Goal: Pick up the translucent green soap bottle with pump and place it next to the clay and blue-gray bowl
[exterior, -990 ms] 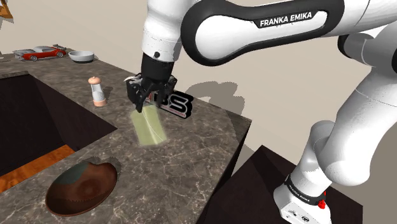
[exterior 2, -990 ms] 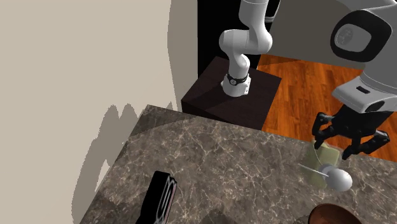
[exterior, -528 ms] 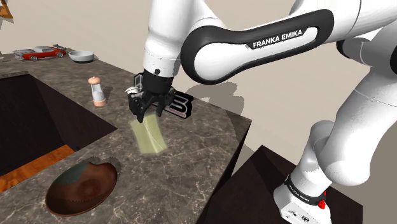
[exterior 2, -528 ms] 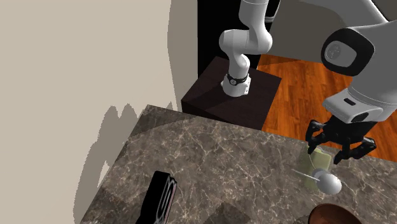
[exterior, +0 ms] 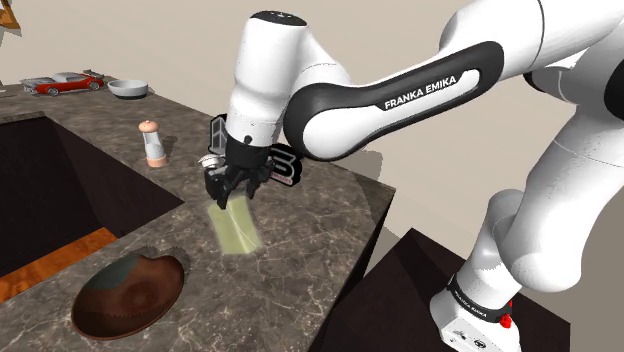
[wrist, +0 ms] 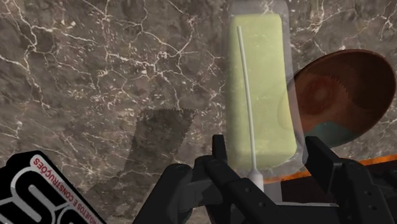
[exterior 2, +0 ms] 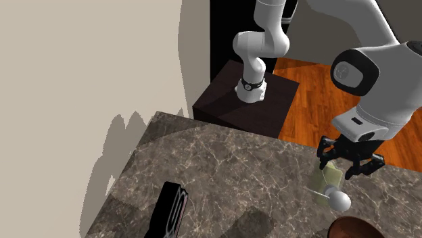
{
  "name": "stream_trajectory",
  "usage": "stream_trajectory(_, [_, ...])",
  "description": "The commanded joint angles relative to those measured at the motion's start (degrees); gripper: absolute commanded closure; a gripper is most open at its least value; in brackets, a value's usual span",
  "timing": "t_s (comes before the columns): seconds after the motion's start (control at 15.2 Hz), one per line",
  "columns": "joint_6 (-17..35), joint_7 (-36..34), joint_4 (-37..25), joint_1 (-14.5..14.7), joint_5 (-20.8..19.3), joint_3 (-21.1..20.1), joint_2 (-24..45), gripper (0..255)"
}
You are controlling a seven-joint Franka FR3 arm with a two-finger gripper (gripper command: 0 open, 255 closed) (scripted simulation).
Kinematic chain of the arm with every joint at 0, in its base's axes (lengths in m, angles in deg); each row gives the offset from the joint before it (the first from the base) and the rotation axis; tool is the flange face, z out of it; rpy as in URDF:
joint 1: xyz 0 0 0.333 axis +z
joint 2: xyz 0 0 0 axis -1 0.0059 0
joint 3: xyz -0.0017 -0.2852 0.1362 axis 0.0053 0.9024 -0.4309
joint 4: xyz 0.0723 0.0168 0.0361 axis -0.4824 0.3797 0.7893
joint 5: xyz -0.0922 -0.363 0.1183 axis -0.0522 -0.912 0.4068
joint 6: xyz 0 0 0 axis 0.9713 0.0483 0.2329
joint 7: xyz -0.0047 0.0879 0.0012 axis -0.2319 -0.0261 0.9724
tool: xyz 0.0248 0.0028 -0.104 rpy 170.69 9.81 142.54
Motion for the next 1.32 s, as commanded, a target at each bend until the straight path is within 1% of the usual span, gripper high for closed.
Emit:
stream_trajectory(0.0, [1.47,-0.45,0.91,0.03,-0.44,-0.04,0.56,255])
stream_trajectory(0.66, [8.63,-2.79,5.31,0.09,-3.05,0.03,3.71,255])
stream_trajectory(1.25, [14.83,-5.75,8.15,0.36,-6.57,0.52,7.56,255])
